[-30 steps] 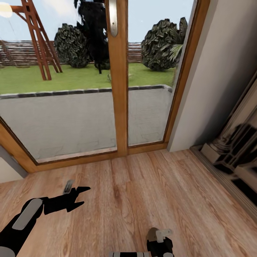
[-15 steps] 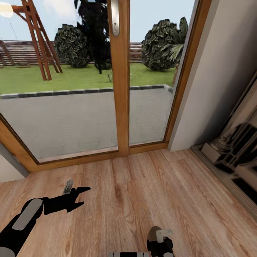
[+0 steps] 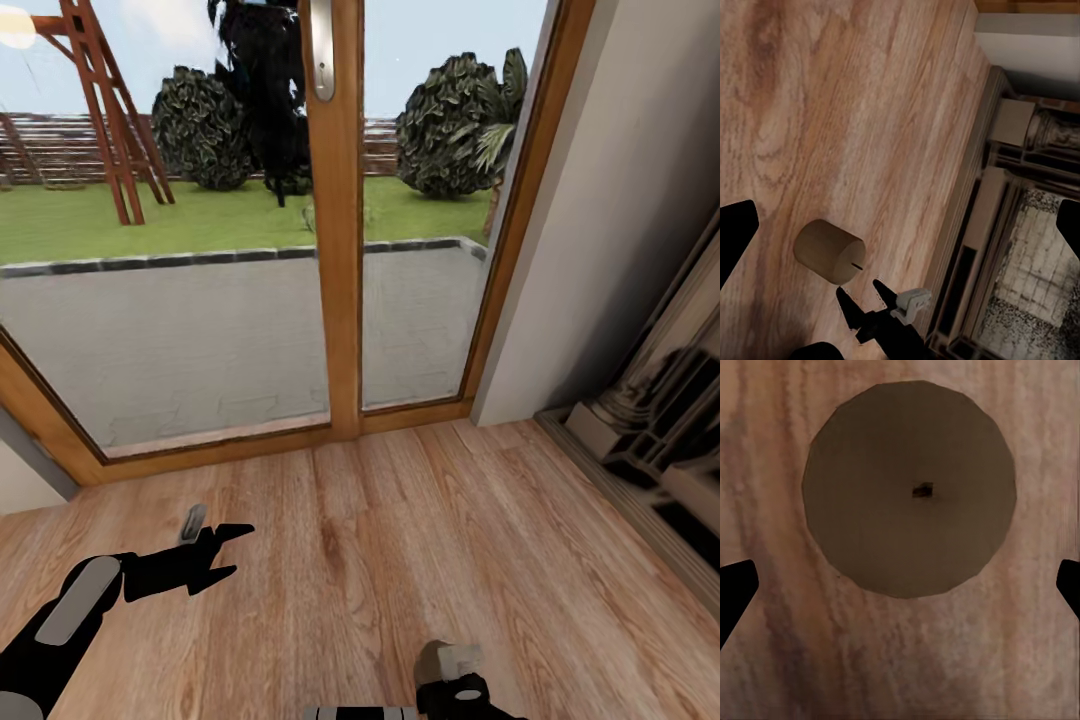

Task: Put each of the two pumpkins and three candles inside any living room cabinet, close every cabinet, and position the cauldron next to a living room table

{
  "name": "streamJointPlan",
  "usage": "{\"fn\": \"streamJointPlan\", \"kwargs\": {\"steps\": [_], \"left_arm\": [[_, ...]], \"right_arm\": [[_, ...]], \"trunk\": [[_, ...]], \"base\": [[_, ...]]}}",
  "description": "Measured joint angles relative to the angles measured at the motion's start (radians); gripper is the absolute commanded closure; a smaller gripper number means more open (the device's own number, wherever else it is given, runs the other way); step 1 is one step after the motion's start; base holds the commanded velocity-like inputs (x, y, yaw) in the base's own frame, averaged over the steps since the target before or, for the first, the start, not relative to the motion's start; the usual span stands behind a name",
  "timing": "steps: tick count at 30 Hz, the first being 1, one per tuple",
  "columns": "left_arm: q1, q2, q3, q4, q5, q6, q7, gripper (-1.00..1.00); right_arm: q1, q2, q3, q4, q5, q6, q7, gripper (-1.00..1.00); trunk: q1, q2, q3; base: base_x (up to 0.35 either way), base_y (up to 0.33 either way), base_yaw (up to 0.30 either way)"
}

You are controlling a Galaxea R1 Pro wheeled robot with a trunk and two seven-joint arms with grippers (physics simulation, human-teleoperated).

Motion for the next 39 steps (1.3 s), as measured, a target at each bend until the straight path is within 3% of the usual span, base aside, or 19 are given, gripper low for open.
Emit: {"fn": "streamJointPlan", "kwargs": {"steps": [8,27,39], "left_arm": [[0.0,-0.001,-0.001,0.0,0.0,0.0,0.0,-1.0],[0.0,-0.001,-0.001,0.0,0.0,0.0,0.0,-1.0],[0.0,-0.001,-0.001,0.0,0.0,0.0,0.0,-1.0]], "right_arm": [[-0.064,0.002,0.0,-0.008,0.001,0.112,0.004,-1.0],[-0.071,0.003,0.001,-0.009,0.002,0.113,0.004,-1.0],[-0.109,0.002,0.001,-0.009,0.001,0.114,0.008,-1.0]], "trunk": [[0.0,0.0,0.0],[0.0,0.0,0.0],[0.0,0.0,0.0]], "base": [[0.002,0.0,0.0],[0.0,0.0,0.0],[0.0,0.0,0.0]]}}
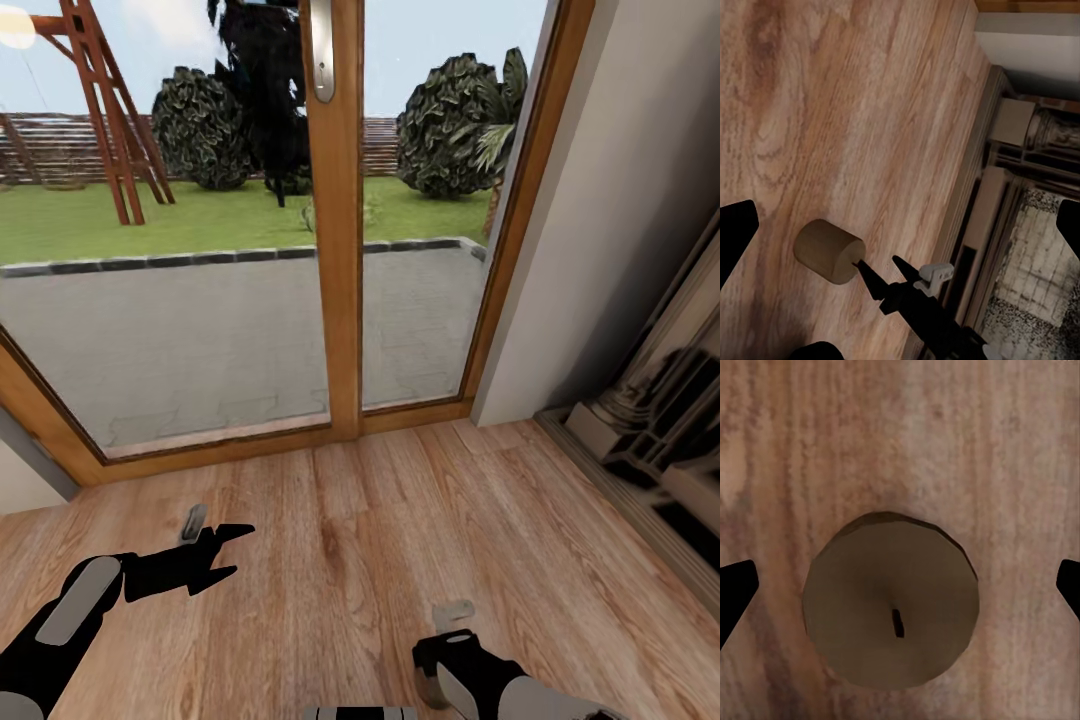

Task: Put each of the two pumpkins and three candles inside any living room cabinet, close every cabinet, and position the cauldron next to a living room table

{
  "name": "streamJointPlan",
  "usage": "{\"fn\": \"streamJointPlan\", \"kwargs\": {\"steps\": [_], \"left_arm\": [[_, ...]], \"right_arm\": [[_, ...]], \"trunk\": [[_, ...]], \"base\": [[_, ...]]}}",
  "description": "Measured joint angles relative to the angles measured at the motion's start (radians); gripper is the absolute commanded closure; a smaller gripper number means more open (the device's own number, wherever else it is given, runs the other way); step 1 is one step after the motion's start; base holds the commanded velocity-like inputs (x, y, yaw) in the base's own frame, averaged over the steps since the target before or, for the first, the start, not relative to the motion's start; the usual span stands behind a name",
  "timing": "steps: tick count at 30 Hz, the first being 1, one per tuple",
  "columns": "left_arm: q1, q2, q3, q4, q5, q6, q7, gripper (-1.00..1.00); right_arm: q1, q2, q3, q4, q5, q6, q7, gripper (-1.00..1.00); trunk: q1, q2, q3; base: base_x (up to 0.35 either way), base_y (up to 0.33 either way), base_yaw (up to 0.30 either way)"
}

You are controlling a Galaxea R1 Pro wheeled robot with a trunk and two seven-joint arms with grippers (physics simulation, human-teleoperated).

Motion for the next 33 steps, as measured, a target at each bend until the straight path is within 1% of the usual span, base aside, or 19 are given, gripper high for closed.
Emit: {"fn": "streamJointPlan", "kwargs": {"steps": [18,20,22,23,24,27,28,29,30,31,33], "left_arm": [[0.0,0.001,0.0,-0.001,0.002,0.0,0.0,-1.0],[0.002,0.002,0.0,-0.018,0.007,0.001,0.0,-1.0],[0.014,0.004,0.0,-0.052,0.025,0.001,-0.001,-1.0],[0.029,0.01,0.0,-0.085,0.048,0.002,-0.001,-1.0],[0.048,0.02,0.0,-0.129,0.078,0.002,-0.001,-1.0],[0.124,0.074,-0.012,-0.286,0.216,0.003,0.0,-1.0],[0.135,0.084,-0.017,-0.305,0.238,0.002,0.0,-1.0],[0.149,0.102,-0.027,-0.334,0.28,0.002,0.0,-1.0],[0.159,0.117,-0.039,-0.352,0.314,0.002,0.0,-1.0],[0.165,0.129,-0.051,-0.364,0.339,0.002,0.0,-1.0],[0.172,0.141,-0.067,-0.377,0.367,0.001,0.0,-1.0]], "right_arm": [[-0.001,-0.001,0.0,0.0,0.0,-0.002,0.001,-1.0],[-0.001,-0.001,0.0,0.0,0.0,-0.005,0.001,-1.0],[-0.001,-0.001,0.0,0.0,-0.001,-0.007,0.001,-1.0],[-0.001,-0.001,0.0,0.0,-0.001,-0.007,0.001,-1.0],[-0.001,-0.001,0.0,0.0,-0.001,-0.007,0.001,-1.0],[-0.001,-0.001,0.0,0.0,-0.001,-0.008,0.001,-1.0],[-0.001,-0.001,0.0,0.0,-0.001,-0.008,0.001,-1.0],[-0.001,-0.001,-0.001,0.0,-0.001,-0.009,0.001,-1.0],[-0.001,-0.001,0.0,0.0,-0.001,-0.009,0.001,-1.0],[-0.001,-0.001,0.0,0.0,-0.001,-0.009,0.001,-1.0],[-0.001,0.0,-0.001,0.0,-0.001,-0.009,0.001,-1.0]], "trunk": [[0.0,0.0,0.0],[0.0,0.0,0.0],[0.0,0.0,0.0],[0.0,0.0,0.0],[0.0,0.0,0.0],[0.0,0.0,0.0],[0.0,0.0,-0.004],[0.001,0.0,-0.008],[0.001,-0.001,-0.011],[0.002,-0.001,-0.015],[0.002,-0.001,-0.019]], "base": [[0.0,0.0,0.0],[0.0,0.0,0.0],[0.0,0.0,0.0],[0.0,0.0,0.0],[0.0,0.0,0.0],[0.0,0.0,0.0],[0.0,0.0,0.0],[0.0,0.0,0.0],[0.0,0.0,0.0],[0.0,0.0,0.0],[0.0,0.0,0.0]]}}
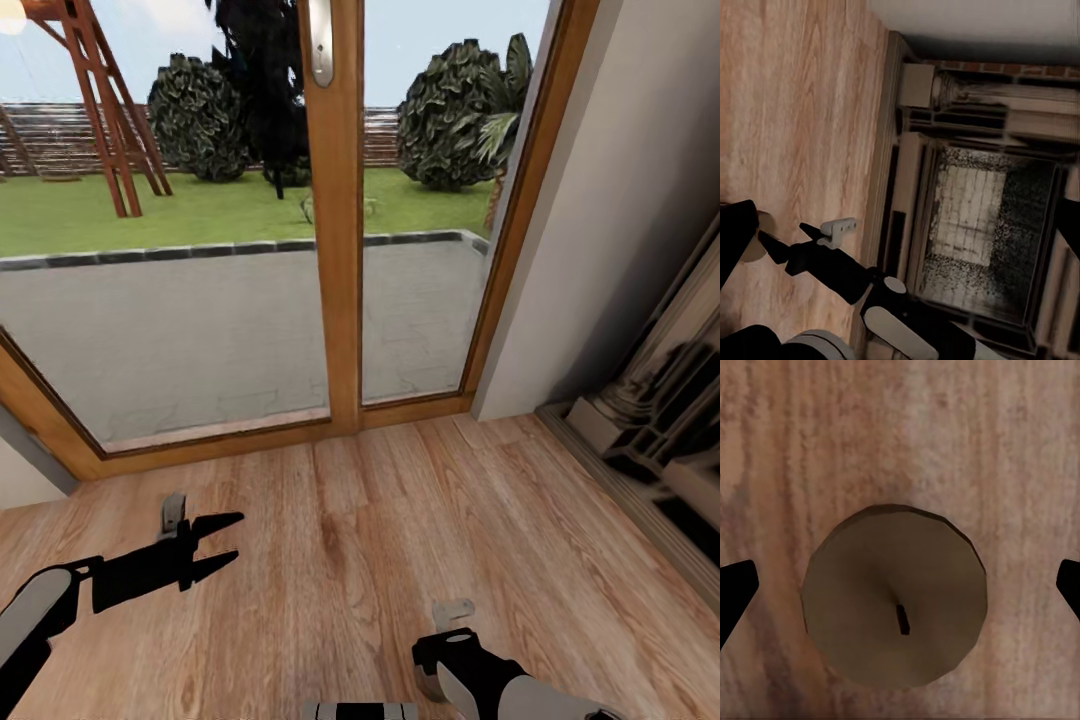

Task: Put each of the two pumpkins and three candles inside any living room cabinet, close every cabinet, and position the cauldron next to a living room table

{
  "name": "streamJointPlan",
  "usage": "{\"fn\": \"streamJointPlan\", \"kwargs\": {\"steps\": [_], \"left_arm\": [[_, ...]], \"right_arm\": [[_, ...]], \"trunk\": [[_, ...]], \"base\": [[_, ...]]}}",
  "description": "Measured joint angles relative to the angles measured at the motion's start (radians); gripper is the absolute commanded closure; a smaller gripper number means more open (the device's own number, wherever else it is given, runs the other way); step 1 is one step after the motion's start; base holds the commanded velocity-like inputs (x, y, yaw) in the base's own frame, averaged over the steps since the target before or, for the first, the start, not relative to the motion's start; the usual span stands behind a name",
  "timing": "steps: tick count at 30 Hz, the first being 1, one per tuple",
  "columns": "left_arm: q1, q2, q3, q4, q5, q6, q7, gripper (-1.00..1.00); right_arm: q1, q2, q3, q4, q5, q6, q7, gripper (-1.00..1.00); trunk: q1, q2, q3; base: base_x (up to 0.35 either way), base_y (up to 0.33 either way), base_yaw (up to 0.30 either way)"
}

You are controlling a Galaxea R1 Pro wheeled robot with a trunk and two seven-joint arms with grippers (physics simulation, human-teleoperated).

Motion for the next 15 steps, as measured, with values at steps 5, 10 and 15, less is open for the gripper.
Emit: {"fn": "streamJointPlan", "kwargs": {"steps": [5,10,15], "left_arm": [[0.004,0.007,-0.01,-0.007,0.016,0.0,0.0,-1.0],[0.005,0.007,-0.012,-0.008,0.018,0.0,0.0,-1.0],[0.005,0.008,-0.012,-0.009,0.019,-0.001,0.0,-1.0]], "right_arm": [[0.0,0.002,0.0,0.0,0.0,0.0,0.0,-1.0],[0.0,0.002,0.0,0.0,0.0,0.0,0.001,-1.0],[0.0,0.001,-0.001,0.0,0.0,-0.006,0.002,-1.0]], "trunk": [[0.001,0.0,-0.004],[0.003,-0.001,-0.023],[0.005,-0.002,-0.039]], "base": [[0.0,0.0,0.0],[0.0,0.0,0.0],[0.0,0.0,0.0]]}}
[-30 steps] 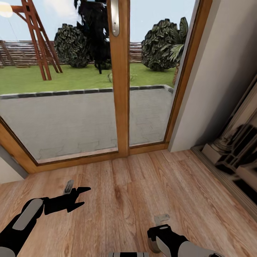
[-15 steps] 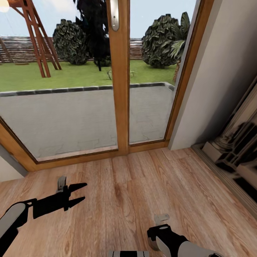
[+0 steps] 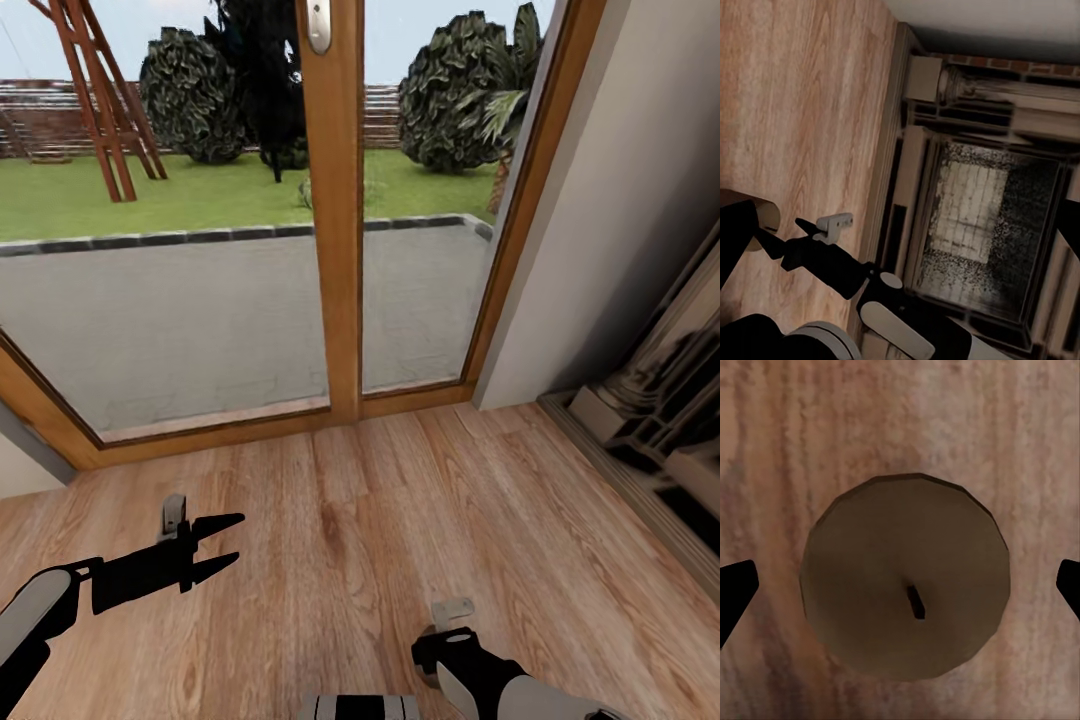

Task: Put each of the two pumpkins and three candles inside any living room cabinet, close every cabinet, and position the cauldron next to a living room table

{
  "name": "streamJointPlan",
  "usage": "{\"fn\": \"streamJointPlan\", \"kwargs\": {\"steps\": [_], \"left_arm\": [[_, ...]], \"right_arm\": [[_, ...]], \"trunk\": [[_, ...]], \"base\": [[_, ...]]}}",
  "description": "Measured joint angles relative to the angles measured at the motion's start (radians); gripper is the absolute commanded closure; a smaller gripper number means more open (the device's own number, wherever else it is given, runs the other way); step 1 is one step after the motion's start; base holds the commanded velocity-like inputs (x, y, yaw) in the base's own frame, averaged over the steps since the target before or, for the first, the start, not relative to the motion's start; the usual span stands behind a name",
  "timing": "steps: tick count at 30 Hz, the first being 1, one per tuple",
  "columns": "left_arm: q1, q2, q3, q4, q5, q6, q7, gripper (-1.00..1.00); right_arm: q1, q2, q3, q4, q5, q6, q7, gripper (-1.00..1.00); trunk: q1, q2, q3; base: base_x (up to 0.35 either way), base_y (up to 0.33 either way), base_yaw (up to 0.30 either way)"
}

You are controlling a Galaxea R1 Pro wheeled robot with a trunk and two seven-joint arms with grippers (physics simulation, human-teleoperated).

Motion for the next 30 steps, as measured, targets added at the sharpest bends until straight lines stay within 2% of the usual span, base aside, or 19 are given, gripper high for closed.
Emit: {"fn": "streamJointPlan", "kwargs": {"steps": [11,16,27,30], "left_arm": [[0.0,0.0,0.0,0.0,0.0,-0.001,0.0,-1.0],[0.0,0.0,0.0,0.0,0.0,-0.001,0.0,-1.0],[0.001,0.0,-0.001,0.0,0.0,-0.001,0.0,-1.0],[0.001,0.0,-0.001,0.0,0.0,-0.001,0.0,-1.0]], "right_arm": [[0.0,-0.003,0.0,0.0,-0.002,-0.004,0.0,-1.0],[0.0,-0.003,0.0,0.0,-0.002,-0.005,0.0,-1.0],[0.0,-0.003,0.0,0.0,-0.002,-0.007,0.0,-1.0],[0.0,-0.003,0.0,0.0,-0.002,-0.008,0.0,-1.0]], "trunk": [[0.0,0.0,0.0],[0.002,-0.001,-0.019],[0.002,-0.001,-0.019],[0.004,-0.002,-0.031]], "base": [[0.0,0.0,0.0],[0.0,0.0,0.0],[0.0,0.0,0.0],[0.0,0.0,0.0]]}}
